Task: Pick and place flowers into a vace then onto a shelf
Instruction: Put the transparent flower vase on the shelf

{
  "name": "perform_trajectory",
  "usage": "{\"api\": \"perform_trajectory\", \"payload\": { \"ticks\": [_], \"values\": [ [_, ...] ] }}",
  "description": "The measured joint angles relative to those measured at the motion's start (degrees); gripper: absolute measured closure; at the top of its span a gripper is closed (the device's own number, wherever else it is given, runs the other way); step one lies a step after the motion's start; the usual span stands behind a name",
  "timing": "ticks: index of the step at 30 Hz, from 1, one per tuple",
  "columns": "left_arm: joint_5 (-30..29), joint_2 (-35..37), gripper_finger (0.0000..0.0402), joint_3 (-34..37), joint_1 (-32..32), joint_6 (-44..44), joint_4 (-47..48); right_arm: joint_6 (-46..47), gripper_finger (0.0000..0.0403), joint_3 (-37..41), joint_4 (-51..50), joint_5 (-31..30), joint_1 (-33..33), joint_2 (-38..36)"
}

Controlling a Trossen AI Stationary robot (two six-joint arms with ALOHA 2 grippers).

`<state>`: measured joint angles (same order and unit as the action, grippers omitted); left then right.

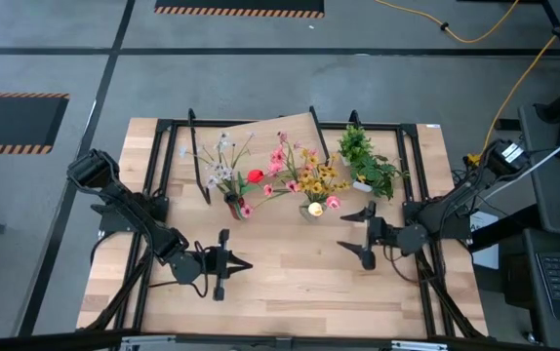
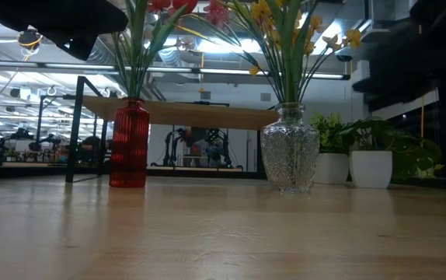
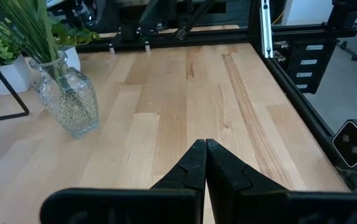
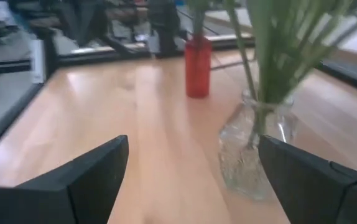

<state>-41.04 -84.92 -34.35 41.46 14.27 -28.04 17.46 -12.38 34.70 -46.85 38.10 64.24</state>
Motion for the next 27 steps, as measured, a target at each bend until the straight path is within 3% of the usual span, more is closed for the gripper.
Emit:
{"api": "perform_trajectory", "payload": {
  "ticks": [6, 18, 27],
  "values": [
    [-0.02, -0.01, 0.0396, 0.0, -0.01, -0.05, 0.03, 3.02, 0.0041, -0.21, 2.78, -0.07, -5.53, 7.53],
    [-1.09, -0.01, 0.0396, 0.0, 0.0, -0.56, 0.03, -4.47, 0.0041, -8.34, 3.3, -0.13, -13.72, 17.88],
    [-1.07, -0.01, 0.0396, 0.0, 0.06, -0.54, 0.1, -2.82, 0.0041, -10.08, 6.73, 0.73, -17.85, 21.94]
  ]
}}
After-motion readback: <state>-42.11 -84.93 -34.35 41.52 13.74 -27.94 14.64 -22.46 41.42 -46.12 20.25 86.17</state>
